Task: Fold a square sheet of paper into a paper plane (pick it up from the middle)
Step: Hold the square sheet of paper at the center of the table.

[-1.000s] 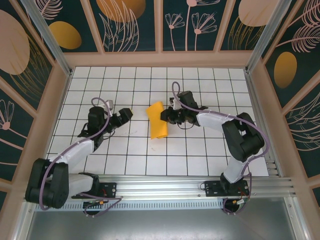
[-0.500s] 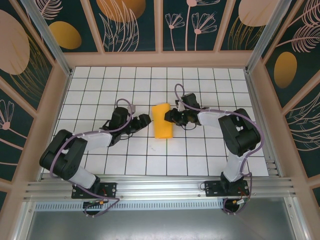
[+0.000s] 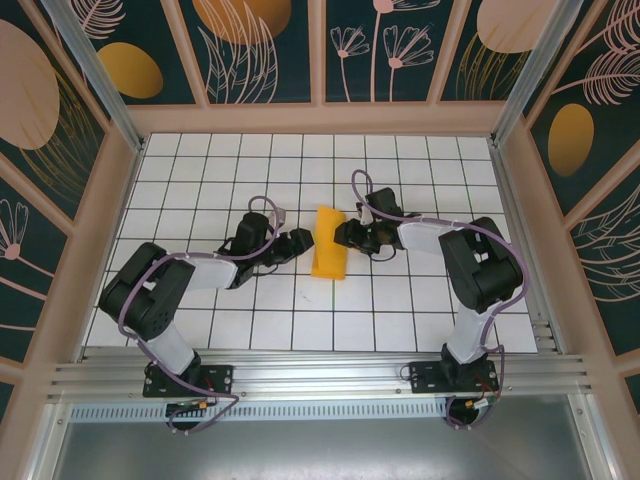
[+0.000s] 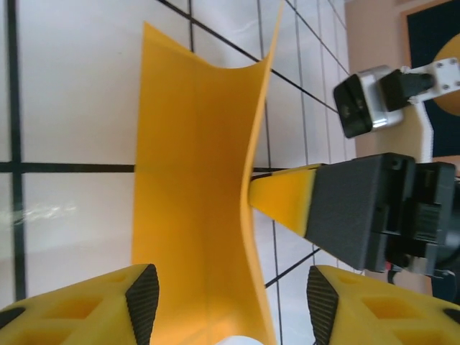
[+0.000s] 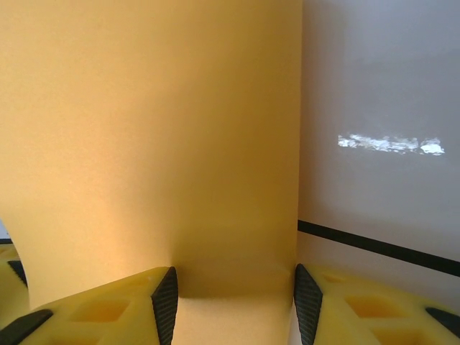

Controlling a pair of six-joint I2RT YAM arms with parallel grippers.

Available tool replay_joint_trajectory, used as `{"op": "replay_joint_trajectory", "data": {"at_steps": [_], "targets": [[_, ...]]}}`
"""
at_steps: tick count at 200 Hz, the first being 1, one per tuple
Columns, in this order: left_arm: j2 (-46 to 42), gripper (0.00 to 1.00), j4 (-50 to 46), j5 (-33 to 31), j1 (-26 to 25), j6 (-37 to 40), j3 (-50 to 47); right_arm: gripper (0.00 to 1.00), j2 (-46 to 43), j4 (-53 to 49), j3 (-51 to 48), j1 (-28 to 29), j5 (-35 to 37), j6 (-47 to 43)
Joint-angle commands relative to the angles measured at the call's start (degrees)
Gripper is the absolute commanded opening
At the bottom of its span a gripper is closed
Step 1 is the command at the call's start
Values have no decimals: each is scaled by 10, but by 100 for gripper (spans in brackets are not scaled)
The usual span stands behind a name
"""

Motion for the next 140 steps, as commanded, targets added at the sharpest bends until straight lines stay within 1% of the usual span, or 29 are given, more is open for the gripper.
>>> {"op": "replay_joint_trajectory", "data": {"at_steps": [1,14,19,56,72,101,140], "targets": [[11,54,60,30,-2,-3,12,49,-23,-12,-1,-1,7,-5],[11,51,77,40,-3,-5,11,49,-24,-12,-1,-2,7,-3],[27,51,80,42,-2,-6,11,49,-25,-12,-1,-2,7,-2],[49,48,98,61,-2,-8,16,49,-27,-6,-5,-2,4,6],[57,45,103,69,-3,-10,19,49,-29,-4,-7,-2,2,7],[63,34,123,81,-3,-16,24,48,-31,-3,-11,-2,1,10],[73,13,132,91,-3,-16,36,48,-46,-2,-17,-2,1,13]]}}
